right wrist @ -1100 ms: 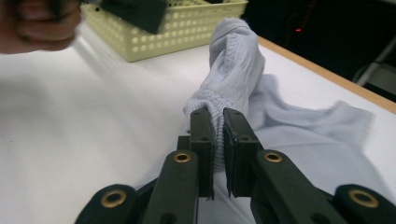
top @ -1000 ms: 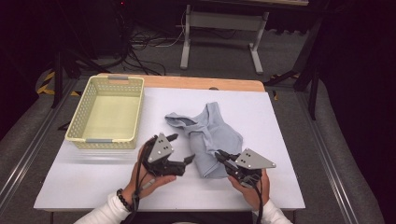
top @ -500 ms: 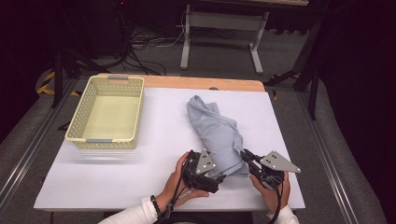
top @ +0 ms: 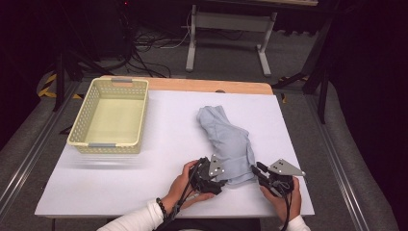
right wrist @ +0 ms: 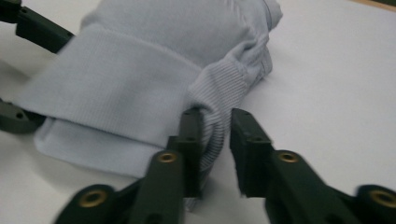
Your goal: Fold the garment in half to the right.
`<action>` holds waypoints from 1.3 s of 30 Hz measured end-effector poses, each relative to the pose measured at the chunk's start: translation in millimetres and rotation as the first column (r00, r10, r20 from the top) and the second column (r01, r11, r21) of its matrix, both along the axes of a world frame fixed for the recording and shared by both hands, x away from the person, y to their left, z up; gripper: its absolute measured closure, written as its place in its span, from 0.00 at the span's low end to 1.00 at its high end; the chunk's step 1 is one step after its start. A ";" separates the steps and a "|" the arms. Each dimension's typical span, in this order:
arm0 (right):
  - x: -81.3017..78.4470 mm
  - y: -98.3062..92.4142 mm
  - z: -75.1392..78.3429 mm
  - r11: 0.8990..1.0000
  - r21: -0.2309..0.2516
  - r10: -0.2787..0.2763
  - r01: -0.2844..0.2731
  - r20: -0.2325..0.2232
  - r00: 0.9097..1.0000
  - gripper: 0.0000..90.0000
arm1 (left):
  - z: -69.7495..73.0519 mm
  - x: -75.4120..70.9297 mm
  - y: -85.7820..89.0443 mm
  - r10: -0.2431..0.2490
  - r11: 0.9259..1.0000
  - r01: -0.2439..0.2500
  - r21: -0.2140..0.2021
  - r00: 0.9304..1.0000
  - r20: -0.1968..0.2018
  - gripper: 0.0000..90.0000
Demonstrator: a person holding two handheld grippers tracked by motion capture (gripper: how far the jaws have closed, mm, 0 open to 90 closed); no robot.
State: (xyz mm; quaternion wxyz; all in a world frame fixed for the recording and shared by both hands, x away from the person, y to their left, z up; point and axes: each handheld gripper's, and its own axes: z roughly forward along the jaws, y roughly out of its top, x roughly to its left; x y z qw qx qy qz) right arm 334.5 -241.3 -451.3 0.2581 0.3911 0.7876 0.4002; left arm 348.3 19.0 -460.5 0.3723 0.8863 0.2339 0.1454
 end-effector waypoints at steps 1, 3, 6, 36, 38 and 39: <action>0.8 -0.2 0.3 1.000 0.001 -0.003 0.003 0.001 1.000 0.73 | -0.4 2.2 3.0 -0.013 1.000 0.013 -0.015 1.000 -0.024 0.39; 2.1 -1.7 3.3 1.000 0.017 -0.014 0.014 0.015 1.000 0.64 | -0.5 4.1 6.4 -0.024 0.999 0.022 -0.028 0.999 -0.045 0.48; 2.9 -4.6 11.2 0.999 0.050 0.005 -0.008 0.060 0.998 0.57 | 0.8 4.3 10.3 -0.045 0.999 0.044 -0.017 0.998 -0.040 0.62; 80.5 29.9 10.3 0.992 0.019 0.126 -0.125 -0.052 0.991 0.87 | 1.1 -7.4 63.6 -0.073 0.997 0.071 0.042 0.997 0.036 0.95; 75.9 29.6 14.0 0.992 0.001 0.125 -0.125 -0.031 0.992 0.88 | -1.8 -7.7 65.1 -0.064 0.998 0.064 0.012 0.997 0.030 0.95; 72.1 28.6 16.8 0.993 -0.003 0.119 -0.119 -0.016 0.993 0.88 | -2.1 -6.8 65.9 -0.066 0.998 0.066 0.004 0.998 0.026 0.95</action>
